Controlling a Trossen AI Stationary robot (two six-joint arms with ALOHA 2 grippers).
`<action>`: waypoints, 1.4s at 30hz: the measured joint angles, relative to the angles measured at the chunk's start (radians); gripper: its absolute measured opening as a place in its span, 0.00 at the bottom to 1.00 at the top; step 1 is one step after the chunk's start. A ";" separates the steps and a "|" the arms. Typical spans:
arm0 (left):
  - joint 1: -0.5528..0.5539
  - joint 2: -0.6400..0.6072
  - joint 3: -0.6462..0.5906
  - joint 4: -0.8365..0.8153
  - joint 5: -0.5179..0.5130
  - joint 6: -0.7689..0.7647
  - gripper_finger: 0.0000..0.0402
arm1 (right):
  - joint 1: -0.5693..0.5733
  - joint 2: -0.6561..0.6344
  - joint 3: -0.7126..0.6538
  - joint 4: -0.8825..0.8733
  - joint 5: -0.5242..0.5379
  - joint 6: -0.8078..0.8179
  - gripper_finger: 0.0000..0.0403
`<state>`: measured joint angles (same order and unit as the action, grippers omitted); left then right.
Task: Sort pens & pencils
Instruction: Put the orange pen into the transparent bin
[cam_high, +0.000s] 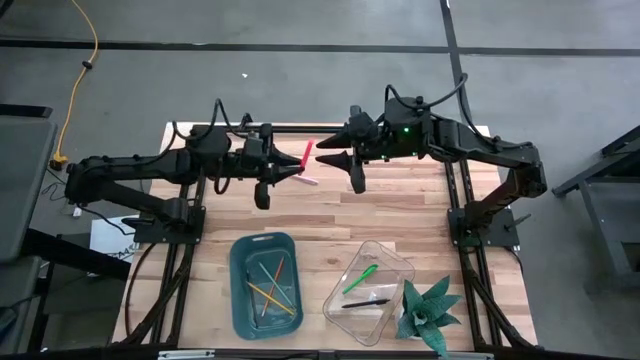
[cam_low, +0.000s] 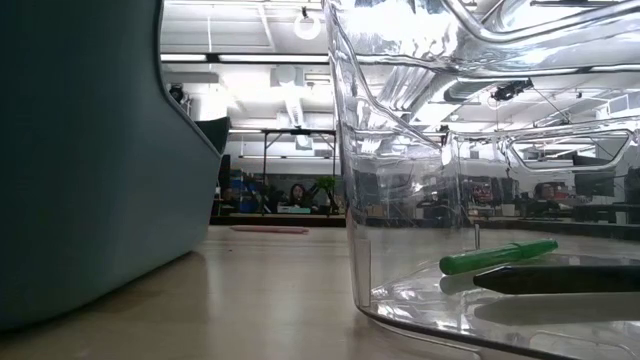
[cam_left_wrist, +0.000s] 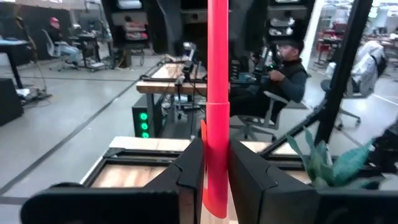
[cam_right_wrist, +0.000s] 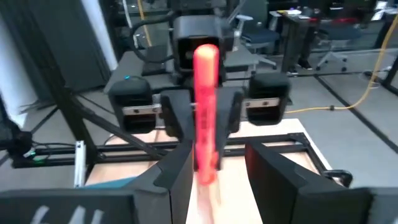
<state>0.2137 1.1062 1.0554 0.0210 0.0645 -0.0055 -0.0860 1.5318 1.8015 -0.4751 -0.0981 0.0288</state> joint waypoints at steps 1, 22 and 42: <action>-0.005 0.003 0.000 0.007 -0.006 -0.001 0.11 | 0.000 0.000 0.000 0.001 -0.013 0.000 0.34; -0.053 0.047 0.000 0.036 -0.010 -0.029 0.12 | 0.003 0.000 0.000 0.032 -0.078 0.016 0.34; -0.051 0.046 0.000 0.035 -0.023 -0.029 0.12 | 0.010 0.015 -0.016 0.068 -0.116 0.033 0.27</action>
<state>0.1631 1.1522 1.0554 0.0559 0.0410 -0.0349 -0.0757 1.5465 1.7851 -0.4070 -0.2139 0.0622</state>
